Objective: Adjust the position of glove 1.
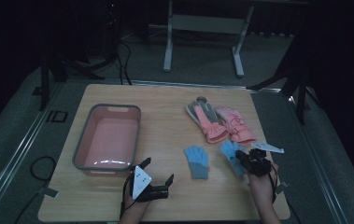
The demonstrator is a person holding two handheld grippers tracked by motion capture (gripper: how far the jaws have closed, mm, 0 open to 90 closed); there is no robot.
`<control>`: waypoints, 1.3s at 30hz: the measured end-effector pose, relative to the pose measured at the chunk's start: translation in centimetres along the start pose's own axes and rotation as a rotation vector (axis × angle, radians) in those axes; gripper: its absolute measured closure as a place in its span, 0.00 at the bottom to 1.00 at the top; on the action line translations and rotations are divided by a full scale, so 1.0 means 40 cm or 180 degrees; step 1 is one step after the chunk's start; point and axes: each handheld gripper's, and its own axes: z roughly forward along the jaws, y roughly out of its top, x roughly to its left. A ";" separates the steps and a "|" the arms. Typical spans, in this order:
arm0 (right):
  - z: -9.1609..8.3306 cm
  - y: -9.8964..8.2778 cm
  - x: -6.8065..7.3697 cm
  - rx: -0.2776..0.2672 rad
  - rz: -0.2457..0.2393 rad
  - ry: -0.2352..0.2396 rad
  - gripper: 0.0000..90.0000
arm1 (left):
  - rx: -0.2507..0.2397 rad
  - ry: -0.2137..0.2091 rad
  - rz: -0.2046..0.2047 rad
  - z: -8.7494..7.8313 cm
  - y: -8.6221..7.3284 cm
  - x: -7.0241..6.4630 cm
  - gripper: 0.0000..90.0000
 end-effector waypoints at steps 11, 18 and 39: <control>-0.007 -0.071 0.008 -0.0191 0.0823 -0.0333 0.96 | -0.0013 -0.0009 0.0001 0.000 0.000 -0.002 0.02; 0.035 -0.105 0.004 -0.0129 0.0887 -0.0530 0.94 | -0.0004 -0.0025 -0.0004 0.000 0.000 -0.001 0.02; -0.004 -0.042 -0.056 0.0162 -0.0877 0.0413 0.71 | -0.0006 -0.0062 0.0005 0.002 0.000 -0.003 0.02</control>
